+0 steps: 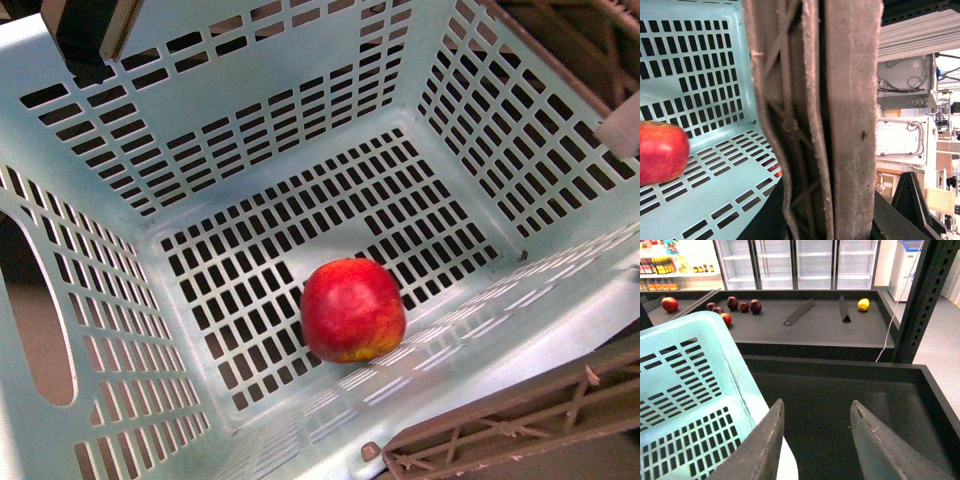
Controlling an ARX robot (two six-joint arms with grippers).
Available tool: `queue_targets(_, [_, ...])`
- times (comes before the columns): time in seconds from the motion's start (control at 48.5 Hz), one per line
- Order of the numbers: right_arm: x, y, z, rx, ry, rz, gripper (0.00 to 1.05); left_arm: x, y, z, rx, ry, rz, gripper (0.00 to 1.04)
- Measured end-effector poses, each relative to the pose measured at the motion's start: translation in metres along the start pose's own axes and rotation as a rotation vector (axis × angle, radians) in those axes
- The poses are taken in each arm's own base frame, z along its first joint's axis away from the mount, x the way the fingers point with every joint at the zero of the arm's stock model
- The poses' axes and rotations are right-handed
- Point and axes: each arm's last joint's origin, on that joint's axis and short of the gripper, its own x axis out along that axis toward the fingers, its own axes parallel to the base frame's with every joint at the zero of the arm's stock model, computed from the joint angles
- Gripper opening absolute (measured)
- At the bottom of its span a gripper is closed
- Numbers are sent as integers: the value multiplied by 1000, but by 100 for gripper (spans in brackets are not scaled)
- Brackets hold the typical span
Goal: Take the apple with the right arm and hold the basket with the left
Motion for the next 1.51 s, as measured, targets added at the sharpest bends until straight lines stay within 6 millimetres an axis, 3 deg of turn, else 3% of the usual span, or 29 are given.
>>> queue_targets(0.227, [-14,-13,-14,-15,-6,1,2,0,0,0,2,-5,3,19])
queue_targets(0.887, [-38,-15,-36,-19,-21,-3,2,0,0,0,-1,-3,1,19])
queue_targets(1.505, [-50,-15,-36,-19,-30,-3,2,0,0,0,-1,-3,2,19])
